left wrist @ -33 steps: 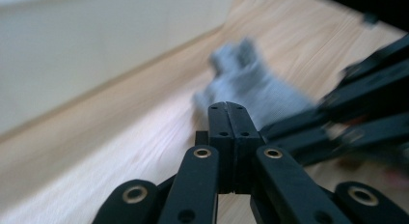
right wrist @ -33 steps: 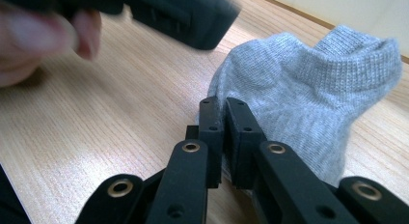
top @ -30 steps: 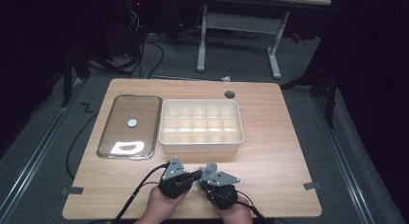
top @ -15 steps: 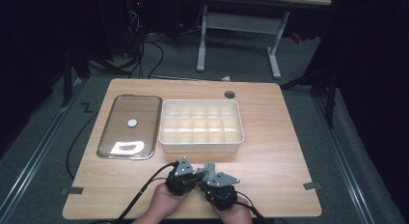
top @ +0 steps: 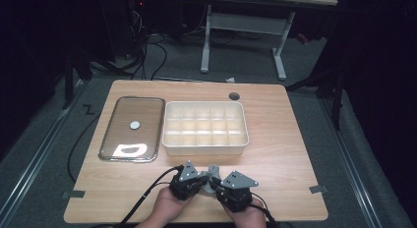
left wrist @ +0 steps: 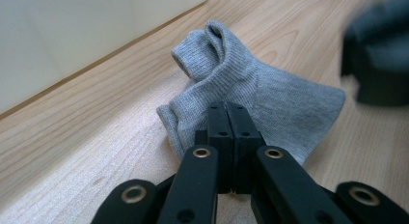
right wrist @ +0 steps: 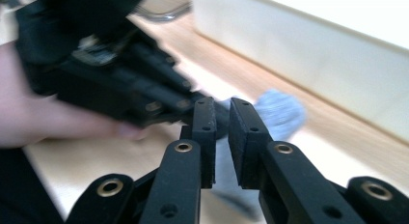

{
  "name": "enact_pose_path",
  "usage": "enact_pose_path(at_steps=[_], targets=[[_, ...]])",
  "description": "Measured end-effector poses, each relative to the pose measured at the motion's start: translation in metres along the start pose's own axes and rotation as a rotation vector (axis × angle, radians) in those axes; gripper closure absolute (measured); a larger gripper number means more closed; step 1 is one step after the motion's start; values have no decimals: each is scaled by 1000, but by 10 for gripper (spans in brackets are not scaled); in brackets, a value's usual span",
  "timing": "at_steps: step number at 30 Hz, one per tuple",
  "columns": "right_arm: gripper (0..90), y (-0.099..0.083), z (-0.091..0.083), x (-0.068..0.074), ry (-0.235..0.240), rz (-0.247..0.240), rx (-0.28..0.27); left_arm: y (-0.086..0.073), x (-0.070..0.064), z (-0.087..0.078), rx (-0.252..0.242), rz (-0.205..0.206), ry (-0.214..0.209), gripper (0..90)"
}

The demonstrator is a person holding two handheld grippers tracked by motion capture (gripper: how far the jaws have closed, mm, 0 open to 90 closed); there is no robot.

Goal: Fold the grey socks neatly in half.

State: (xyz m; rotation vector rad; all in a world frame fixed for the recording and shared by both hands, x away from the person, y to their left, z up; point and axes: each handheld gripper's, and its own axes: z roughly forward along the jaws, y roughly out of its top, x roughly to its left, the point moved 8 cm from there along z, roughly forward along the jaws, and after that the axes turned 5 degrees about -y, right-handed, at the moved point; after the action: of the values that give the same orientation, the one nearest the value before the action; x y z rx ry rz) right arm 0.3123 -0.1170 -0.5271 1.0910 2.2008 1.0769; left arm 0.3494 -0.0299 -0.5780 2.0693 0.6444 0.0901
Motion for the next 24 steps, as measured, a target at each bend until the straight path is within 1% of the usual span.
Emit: enact_pose_path(at_steps=[2,6,9,14,15,17,18,22,24], targets=[[838,-3,8,-8,-11,9,35,0,-1,0,2,13,5,896],[840,-21,22,-16,-32,13,103,-1,-2,0,4,16,4,896],[838,-30,24,-19,-34,19,127,-1,-1,0,5,11,-3,897],[838,-38,26,-22,-50,17,144,-1,-1,0,5,12,-5,899],[839,-40,26,-23,-53,23,148,-1,-1,-1,5,16,-5,899],[842,-42,27,-25,-54,26,144,-2,0,-2,7,30,0,899],[844,-43,27,-26,-54,32,141,-2,1,-3,6,31,2,900],[851,-44,28,-26,-59,22,137,-4,6,-7,9,23,13,900],[852,-44,29,-26,-58,25,139,-5,7,-9,12,26,19,900]])
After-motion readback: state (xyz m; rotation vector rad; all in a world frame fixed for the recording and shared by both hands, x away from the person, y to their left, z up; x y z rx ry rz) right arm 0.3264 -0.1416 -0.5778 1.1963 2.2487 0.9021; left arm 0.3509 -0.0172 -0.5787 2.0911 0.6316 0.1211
